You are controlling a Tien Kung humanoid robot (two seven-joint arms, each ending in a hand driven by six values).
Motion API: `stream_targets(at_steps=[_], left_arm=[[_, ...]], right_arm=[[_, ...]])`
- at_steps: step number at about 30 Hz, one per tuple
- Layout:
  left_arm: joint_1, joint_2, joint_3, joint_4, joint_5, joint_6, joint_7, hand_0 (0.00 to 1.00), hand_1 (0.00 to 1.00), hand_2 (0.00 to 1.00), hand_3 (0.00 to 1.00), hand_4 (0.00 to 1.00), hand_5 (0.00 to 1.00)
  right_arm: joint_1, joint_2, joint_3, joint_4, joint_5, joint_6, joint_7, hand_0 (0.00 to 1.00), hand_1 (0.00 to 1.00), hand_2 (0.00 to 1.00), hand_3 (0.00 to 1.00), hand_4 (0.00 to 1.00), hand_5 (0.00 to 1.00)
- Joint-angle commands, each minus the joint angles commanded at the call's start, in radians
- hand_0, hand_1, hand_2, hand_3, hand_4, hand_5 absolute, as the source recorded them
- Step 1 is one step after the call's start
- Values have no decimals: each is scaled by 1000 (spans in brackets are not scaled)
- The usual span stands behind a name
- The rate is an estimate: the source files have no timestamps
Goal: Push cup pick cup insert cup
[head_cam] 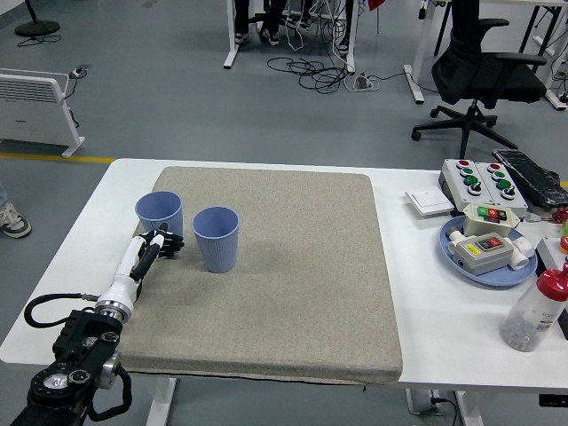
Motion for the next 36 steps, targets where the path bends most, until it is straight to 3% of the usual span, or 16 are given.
stream_targets(at_steps=[6, 14, 24, 30, 36], left_arm=[[-38, 0, -37, 62, 16, -3, -18, 620, 606, 541, 482, 537, 998], [-71, 0, -63, 98, 46, -5, -25, 617, 603, 538, 479, 536, 998], [-103, 0, -163, 146, 140, -12, -31, 613, 602, 536, 477, 537, 998], [-99, 0, -137, 138, 120, -9, -27, 613, 600, 536, 477, 538, 998], [-57, 0, -56, 79, 41, -1, -18, 609, 591, 527, 473, 539, 998]], right_arm=[[0, 0, -5, 0, 3, 0, 0, 724, 656, 659, 582, 92, 540], [1, 1, -9, 0, 7, 0, 0, 724, 656, 659, 582, 92, 541], [1, 2, -11, 0, 4, 0, 0, 723, 656, 659, 581, 92, 542], [1, 1, -10, 0, 7, 0, 0, 724, 656, 659, 581, 91, 541], [2, 0, -7, 0, 8, 1, 0, 724, 656, 659, 581, 92, 541]])
